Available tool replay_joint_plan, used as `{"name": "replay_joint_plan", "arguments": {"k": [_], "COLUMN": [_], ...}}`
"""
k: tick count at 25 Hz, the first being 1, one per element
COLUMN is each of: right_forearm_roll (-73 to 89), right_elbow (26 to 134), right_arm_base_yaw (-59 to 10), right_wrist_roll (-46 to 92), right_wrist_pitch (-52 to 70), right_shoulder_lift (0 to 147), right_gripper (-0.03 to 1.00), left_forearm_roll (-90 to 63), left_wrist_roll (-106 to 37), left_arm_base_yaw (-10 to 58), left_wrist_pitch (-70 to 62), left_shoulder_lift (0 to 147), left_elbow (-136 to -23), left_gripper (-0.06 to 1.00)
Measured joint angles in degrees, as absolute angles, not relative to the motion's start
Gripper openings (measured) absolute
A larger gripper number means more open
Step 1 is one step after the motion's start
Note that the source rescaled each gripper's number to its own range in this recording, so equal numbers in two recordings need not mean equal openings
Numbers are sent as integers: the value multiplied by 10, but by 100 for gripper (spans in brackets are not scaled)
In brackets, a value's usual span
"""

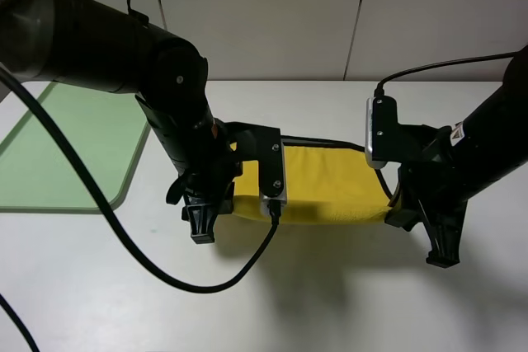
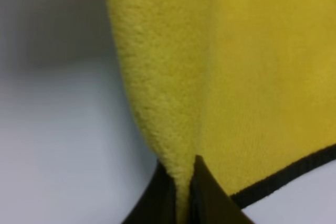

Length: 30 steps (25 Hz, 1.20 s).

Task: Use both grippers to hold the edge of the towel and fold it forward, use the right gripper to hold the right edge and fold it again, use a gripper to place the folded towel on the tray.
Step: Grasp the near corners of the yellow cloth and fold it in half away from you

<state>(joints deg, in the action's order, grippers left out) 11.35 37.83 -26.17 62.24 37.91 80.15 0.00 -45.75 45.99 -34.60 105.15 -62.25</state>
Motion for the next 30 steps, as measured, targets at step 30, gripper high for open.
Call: {"name": "replay_joint_plan", "arguments": {"k": [30], "right_forearm_roll": [170], "right_elbow": [378], "right_arm_base_yaw": [-262], "right_wrist_roll": [506], "right_wrist_pitch": [579], "right_shoulder_lift": [627], "right_gripper": [0], "left_forearm_roll": [-6], "left_wrist_roll": [-445], "left_arm_base_yaw": [515], "left_wrist_pitch": [-461], "left_shoulder_lift": [976], "left_elbow": [-622], "left_gripper": [0]}}
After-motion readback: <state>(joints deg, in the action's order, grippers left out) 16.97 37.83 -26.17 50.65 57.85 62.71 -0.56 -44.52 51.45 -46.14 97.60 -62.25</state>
